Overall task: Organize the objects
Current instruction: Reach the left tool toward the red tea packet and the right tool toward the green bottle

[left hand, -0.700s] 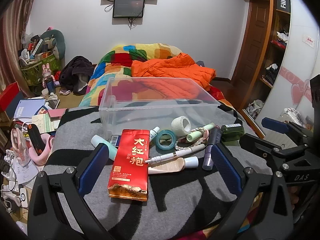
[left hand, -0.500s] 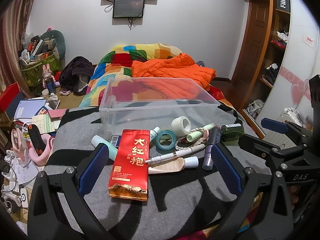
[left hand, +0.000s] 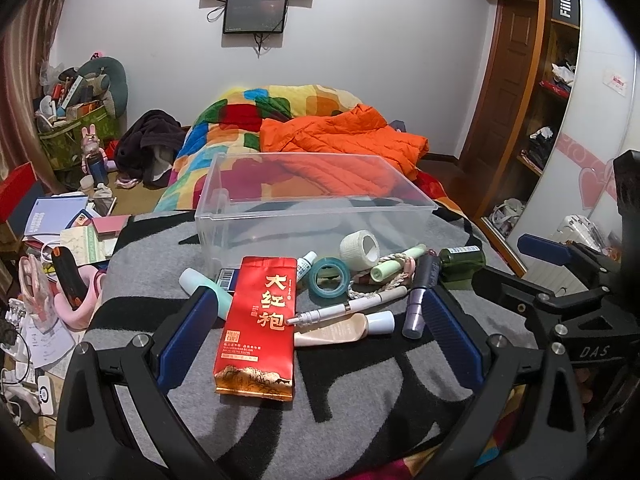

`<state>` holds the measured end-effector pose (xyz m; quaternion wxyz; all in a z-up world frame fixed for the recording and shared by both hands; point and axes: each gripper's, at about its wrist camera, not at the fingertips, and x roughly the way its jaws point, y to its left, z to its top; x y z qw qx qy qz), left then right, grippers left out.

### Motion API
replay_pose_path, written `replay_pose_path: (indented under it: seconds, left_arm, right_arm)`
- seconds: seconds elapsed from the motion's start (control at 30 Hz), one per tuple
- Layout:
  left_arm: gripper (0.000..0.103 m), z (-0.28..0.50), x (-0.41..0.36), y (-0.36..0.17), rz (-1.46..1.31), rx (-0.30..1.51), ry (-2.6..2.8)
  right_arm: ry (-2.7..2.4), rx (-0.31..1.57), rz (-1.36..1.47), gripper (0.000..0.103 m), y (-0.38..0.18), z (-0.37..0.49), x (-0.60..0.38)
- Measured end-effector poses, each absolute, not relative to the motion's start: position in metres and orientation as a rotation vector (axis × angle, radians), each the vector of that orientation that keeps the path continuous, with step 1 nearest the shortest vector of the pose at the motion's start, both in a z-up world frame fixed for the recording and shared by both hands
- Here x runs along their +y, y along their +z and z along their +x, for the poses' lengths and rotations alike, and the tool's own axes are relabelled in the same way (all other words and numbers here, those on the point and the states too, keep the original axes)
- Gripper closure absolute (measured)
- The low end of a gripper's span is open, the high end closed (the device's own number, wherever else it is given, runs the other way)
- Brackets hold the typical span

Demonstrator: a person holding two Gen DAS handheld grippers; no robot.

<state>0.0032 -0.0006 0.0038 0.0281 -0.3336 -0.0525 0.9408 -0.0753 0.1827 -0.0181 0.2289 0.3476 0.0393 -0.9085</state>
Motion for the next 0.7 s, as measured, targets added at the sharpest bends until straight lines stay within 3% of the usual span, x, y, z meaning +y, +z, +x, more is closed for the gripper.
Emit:
replay_pose_path:
  seconds: [0.7]
  left_arm:
    - [0.000,-0.004,-0.039,-0.037,-1.253,-0.238,2.898]
  right_arm:
    - [-2.502,0.148,1.070,0.000,-0.046,-0.102,0.200]
